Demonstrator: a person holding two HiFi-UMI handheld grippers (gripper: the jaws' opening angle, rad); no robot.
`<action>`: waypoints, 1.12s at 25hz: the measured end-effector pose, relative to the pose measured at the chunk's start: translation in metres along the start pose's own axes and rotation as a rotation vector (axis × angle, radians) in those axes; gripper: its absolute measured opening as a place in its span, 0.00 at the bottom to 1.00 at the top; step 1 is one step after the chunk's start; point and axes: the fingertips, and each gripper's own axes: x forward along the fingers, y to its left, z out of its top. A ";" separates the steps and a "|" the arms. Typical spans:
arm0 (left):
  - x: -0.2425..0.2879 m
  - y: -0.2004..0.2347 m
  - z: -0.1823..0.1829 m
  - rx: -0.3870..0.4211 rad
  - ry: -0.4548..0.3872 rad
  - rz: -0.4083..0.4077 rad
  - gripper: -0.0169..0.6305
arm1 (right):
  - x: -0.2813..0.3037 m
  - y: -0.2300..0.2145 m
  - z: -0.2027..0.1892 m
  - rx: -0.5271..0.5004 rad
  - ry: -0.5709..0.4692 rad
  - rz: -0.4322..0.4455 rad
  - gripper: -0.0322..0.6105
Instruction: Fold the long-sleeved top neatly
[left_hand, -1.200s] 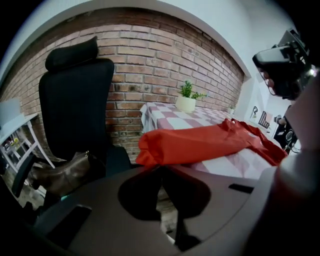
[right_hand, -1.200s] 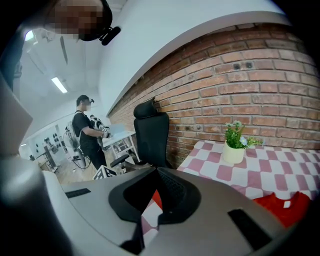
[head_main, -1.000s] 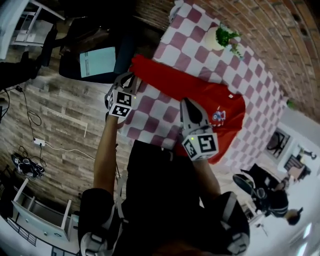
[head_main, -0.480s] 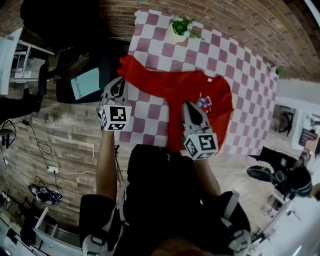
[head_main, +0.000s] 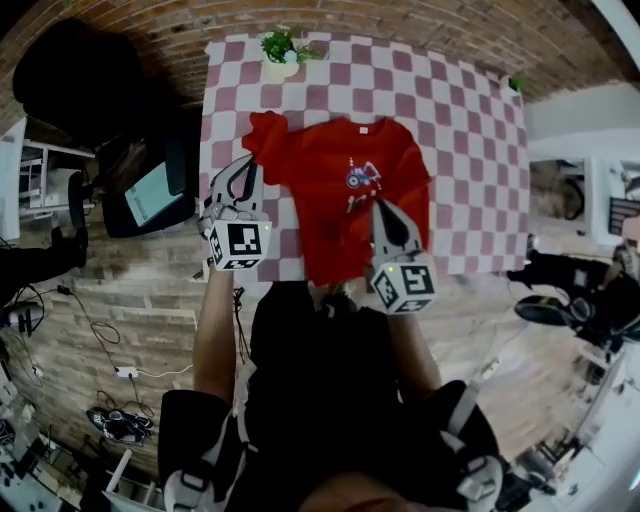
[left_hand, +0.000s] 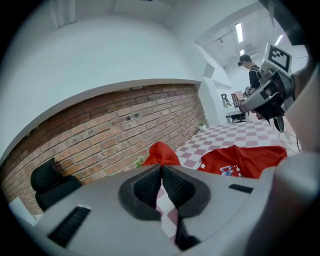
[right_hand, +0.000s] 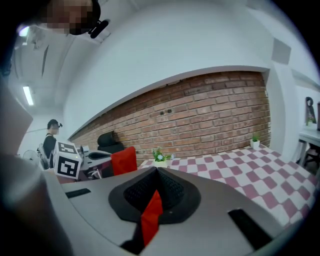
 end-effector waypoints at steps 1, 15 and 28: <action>0.001 -0.011 0.010 0.018 -0.012 -0.008 0.04 | -0.009 -0.008 0.000 0.007 -0.010 -0.014 0.06; 0.003 -0.193 0.088 0.204 -0.110 -0.135 0.04 | -0.134 -0.104 -0.041 0.061 -0.072 -0.136 0.06; 0.009 -0.342 0.074 0.244 -0.062 -0.258 0.04 | -0.206 -0.159 -0.076 0.095 -0.044 -0.189 0.06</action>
